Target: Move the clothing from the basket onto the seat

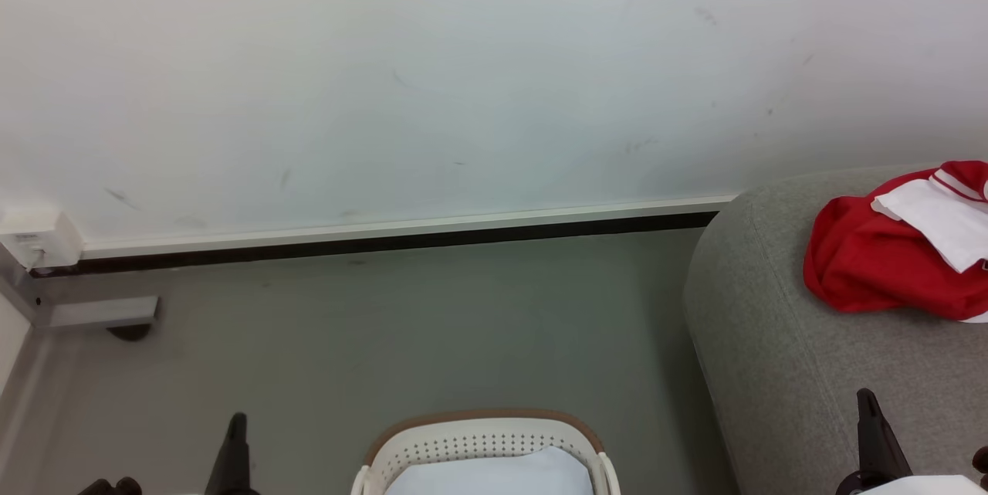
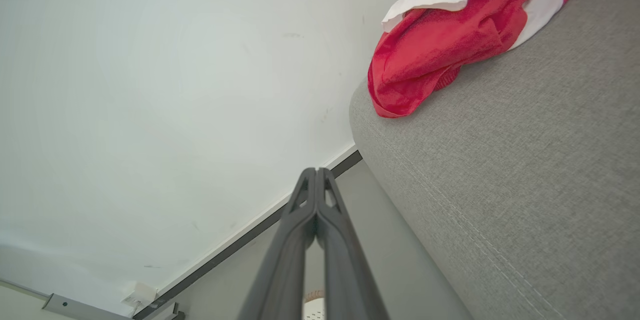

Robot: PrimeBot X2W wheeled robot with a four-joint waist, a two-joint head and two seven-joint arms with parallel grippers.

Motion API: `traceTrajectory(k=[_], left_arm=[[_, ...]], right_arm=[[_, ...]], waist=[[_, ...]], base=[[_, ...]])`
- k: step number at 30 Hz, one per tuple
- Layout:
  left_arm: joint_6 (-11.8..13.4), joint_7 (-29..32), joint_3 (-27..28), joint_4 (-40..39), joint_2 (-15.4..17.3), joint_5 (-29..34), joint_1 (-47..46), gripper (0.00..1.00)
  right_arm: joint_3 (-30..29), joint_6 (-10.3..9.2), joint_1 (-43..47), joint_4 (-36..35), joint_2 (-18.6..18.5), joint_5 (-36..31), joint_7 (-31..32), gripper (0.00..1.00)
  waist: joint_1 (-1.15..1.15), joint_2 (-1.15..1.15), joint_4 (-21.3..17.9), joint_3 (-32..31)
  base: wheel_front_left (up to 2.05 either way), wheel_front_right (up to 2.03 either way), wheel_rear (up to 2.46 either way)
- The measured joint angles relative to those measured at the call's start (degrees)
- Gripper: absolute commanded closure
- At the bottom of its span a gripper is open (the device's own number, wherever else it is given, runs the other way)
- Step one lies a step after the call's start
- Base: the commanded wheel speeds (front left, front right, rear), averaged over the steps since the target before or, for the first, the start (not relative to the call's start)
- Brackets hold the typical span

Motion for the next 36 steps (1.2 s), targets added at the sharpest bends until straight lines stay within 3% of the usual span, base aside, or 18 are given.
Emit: traceTrajectory(k=[36], left_arm=[[-0.5,5.9,0.5,-2.1,0.0,-22.7,-2.3,1.0]], right_arm=[[-1.3,-0.01,-1.0,-3.2,-0.2,24.8,5.8,1.0]], waist=[[0.0,0.0,0.3,0.5]], base=[[0.0,0.0,0.0]])
